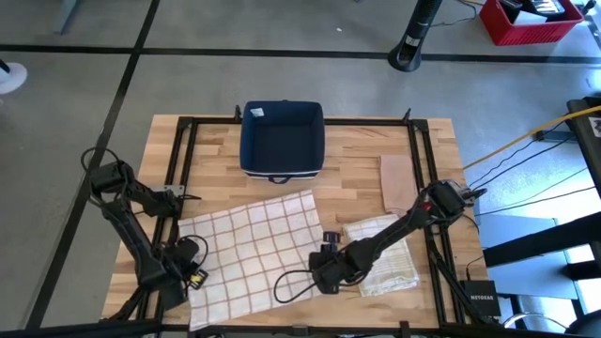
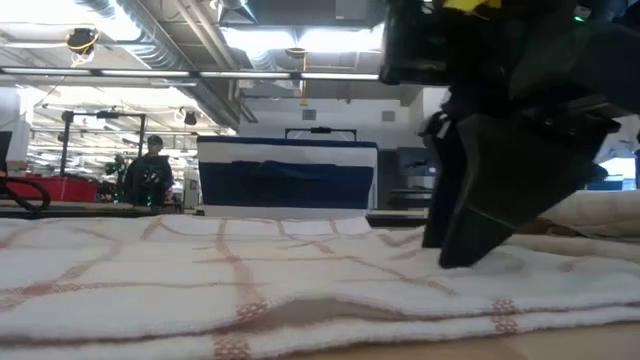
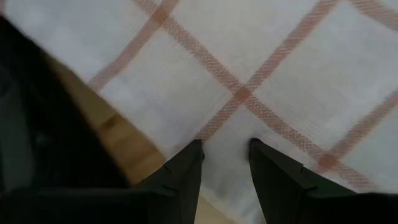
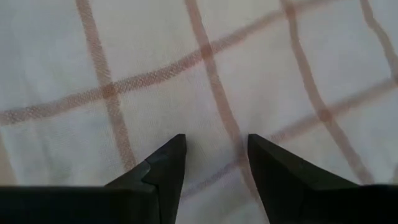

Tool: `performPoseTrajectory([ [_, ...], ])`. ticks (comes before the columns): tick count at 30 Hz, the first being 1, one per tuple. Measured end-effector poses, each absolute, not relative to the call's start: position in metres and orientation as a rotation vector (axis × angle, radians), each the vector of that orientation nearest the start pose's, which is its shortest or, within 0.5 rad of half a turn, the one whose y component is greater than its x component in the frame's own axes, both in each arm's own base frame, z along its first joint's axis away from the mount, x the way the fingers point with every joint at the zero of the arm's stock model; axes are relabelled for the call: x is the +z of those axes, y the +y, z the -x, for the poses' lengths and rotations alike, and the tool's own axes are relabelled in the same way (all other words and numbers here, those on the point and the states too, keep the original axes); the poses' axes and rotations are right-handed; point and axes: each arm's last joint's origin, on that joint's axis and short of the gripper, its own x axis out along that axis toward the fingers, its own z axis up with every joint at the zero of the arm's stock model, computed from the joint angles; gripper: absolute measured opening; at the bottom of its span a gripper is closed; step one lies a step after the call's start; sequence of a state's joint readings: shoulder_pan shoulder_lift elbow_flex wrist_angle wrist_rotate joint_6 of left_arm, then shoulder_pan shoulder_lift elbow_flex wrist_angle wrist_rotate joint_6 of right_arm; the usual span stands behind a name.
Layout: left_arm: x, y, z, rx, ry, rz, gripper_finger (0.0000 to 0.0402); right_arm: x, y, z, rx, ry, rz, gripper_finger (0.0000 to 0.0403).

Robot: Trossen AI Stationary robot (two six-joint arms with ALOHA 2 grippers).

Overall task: Fold towel
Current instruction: Fold the white with brown pattern towel on the table

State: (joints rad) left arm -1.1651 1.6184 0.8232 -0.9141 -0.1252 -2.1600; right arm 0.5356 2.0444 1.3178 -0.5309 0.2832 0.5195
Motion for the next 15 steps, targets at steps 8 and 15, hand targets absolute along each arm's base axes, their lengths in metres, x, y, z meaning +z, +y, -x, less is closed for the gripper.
performPoseTrajectory([
  [8,0.138,-0.209,-0.093,0.894,1.341,0.611,0.0127,0.125,0.198,-0.330,-0.124,1.193,0.045,0.0179],
  [15,0.150,-0.214,-0.105,0.788,1.365,0.532,0.0127,0.148,0.208,-0.347,-0.069,1.126,0.087,0.0179],
])
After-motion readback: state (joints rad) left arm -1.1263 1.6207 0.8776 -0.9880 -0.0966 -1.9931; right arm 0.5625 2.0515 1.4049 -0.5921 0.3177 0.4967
